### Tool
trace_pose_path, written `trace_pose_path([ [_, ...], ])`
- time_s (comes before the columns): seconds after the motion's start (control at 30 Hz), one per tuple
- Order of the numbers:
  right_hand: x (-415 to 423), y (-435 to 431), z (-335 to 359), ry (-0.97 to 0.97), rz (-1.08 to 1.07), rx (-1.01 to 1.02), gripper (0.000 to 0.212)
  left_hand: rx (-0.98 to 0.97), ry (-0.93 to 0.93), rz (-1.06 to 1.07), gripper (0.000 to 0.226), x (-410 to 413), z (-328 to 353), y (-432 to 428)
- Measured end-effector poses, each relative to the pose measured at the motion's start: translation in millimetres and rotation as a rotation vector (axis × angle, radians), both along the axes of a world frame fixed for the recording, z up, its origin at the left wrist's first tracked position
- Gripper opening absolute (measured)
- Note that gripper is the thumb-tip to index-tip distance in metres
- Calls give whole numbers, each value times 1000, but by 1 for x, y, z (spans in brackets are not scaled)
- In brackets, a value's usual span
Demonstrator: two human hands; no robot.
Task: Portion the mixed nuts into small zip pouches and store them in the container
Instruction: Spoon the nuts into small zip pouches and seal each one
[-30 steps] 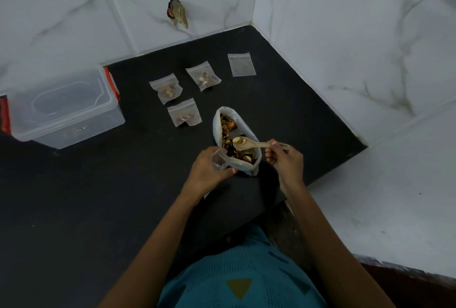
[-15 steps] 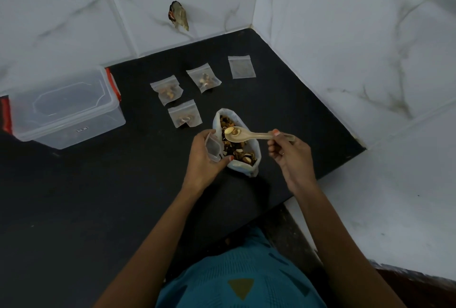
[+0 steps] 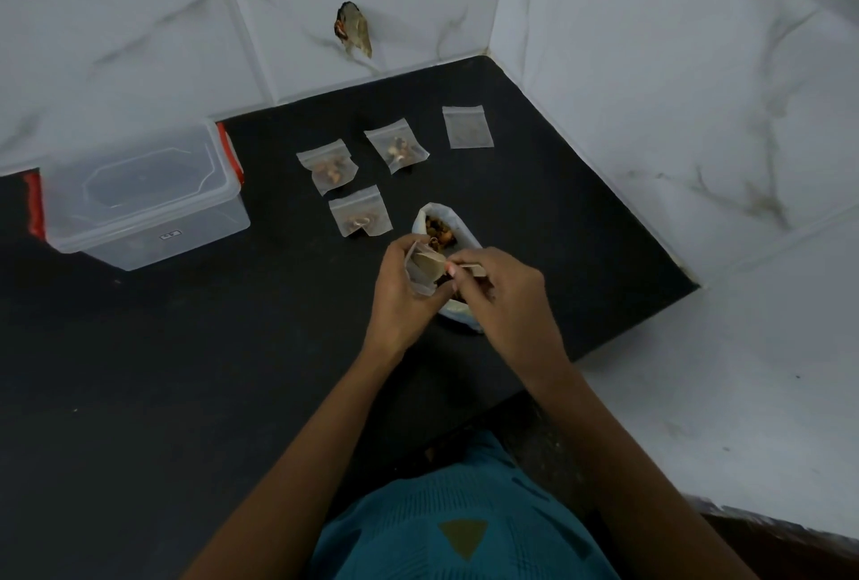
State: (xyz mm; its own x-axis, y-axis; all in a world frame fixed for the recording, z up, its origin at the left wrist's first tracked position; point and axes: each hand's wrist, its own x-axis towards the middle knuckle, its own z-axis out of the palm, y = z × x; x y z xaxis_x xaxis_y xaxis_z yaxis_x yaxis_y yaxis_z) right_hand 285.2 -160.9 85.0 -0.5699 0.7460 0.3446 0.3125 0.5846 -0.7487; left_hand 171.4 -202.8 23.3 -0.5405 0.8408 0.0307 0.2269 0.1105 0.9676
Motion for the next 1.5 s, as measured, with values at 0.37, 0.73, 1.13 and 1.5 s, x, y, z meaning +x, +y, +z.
trace_pose_path([
  [0.37, 7, 4, 0, 96, -22, -98, 16, -11, -59, 17, 52, -4, 0, -3],
  [0.73, 24, 31, -14, 235, -391, -432, 9, -132, -106, 39, 51, -13, -3, -7],
  [1.13, 8, 19, -69, -16, -303, -335, 17, -381, -178, -58, 54, -14, -6, -5],
  [1.5, 5, 17, -73, 115, -409, -541, 11, -389, -337, -64, 45, -16, -12, -2],
])
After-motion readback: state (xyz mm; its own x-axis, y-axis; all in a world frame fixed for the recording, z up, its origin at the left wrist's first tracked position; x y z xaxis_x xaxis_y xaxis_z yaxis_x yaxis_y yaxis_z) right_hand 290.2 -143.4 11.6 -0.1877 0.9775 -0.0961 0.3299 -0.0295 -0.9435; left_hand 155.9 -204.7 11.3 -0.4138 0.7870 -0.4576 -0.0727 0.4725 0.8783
